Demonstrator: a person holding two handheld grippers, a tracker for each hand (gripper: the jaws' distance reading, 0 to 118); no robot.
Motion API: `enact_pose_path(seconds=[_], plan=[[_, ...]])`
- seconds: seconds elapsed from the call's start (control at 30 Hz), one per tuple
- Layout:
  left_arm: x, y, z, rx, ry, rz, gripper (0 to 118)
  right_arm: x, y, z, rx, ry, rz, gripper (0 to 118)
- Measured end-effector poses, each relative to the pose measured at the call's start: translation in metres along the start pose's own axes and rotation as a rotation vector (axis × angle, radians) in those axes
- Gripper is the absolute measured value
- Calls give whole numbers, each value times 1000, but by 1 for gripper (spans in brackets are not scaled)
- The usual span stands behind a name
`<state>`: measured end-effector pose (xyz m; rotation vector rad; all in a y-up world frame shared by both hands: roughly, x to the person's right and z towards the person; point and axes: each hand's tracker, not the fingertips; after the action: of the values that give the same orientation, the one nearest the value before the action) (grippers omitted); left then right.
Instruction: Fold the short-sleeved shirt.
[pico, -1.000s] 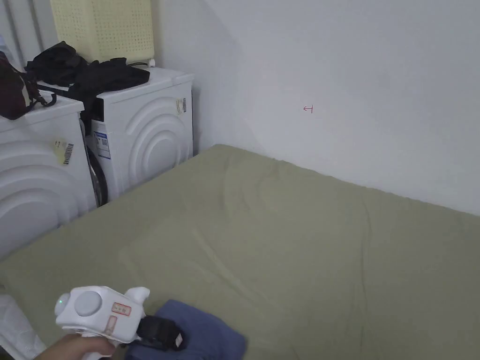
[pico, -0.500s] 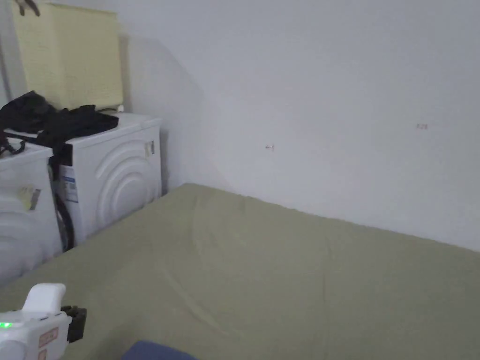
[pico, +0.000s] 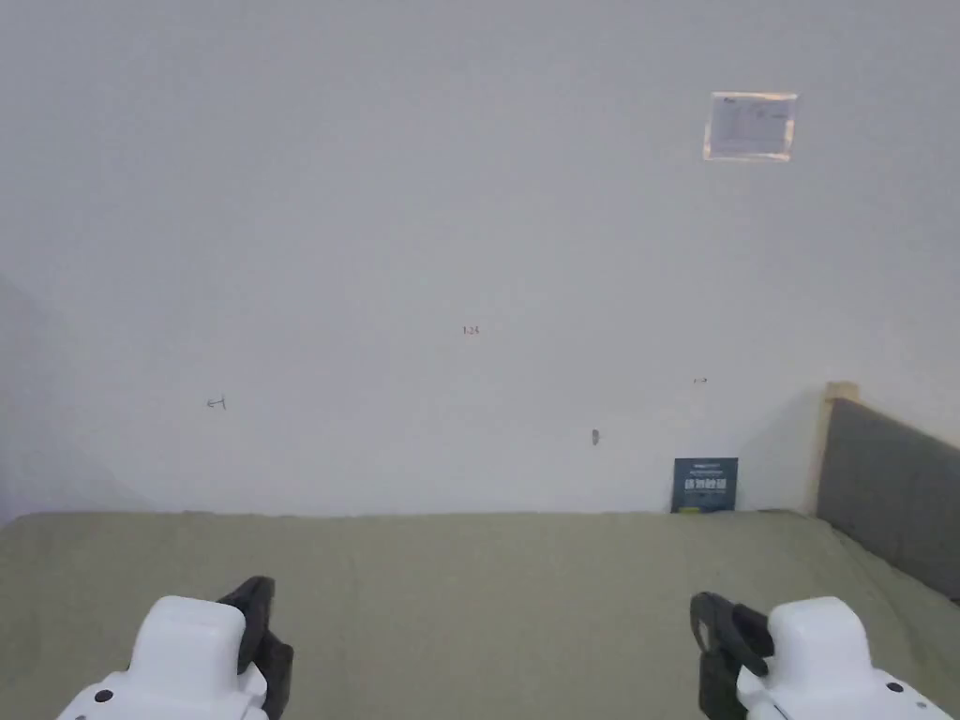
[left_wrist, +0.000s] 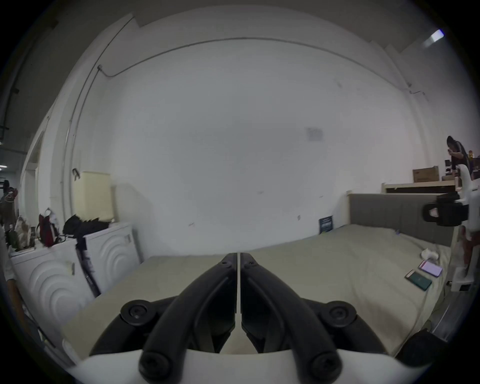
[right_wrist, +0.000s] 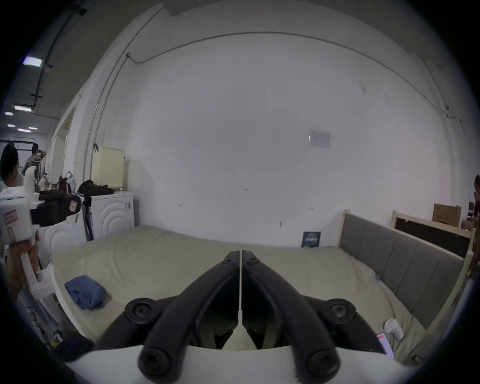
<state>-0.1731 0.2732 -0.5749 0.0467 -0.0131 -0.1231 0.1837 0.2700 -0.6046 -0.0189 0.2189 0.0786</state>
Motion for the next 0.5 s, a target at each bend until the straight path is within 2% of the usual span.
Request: enact_pose_path(seconds=[0.23,0.43,0.47,0.5], plan=[[-18,7,7,13,44,17,3,-1,9,8,38,-41,29,8],[-18,9,5,5,28,15,3,0,7,6,39,-45,13,10],[-20,9,4,7,21,12,8,-1,6,6,38,-46,17,11],[-15,8,2,6,20,10,18,-2,6,5,35,-47,26,15]])
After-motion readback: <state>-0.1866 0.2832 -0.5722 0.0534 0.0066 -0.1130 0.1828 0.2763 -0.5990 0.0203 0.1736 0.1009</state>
